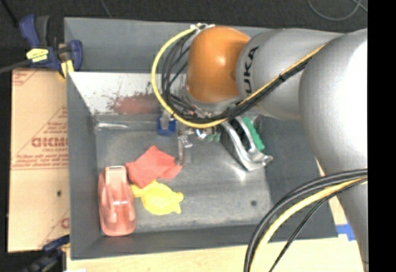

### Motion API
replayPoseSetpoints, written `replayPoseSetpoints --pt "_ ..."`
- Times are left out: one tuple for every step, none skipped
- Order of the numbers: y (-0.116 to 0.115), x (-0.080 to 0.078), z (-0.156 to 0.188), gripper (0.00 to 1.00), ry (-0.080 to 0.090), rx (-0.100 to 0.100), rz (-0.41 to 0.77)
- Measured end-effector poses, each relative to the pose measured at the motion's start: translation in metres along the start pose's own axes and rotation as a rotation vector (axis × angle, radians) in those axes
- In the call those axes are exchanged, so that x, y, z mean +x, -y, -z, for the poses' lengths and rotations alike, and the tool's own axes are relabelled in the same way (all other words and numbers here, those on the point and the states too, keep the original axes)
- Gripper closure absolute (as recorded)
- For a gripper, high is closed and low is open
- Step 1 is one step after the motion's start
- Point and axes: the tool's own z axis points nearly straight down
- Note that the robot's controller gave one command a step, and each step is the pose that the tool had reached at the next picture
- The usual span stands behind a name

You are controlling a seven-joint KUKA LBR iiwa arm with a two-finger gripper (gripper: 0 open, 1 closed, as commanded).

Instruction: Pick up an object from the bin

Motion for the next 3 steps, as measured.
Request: replayPoseSetpoints --pt "-0.016 -0.016 -0.022 0.0 0.003 -0.001 -0.275" --pt "-0.036 0.01 -0.027 0.0 0.007 -0.002 -0.436" --pt "-0.042 0.023 -0.042 1.0 0.006 0.0 0.133"
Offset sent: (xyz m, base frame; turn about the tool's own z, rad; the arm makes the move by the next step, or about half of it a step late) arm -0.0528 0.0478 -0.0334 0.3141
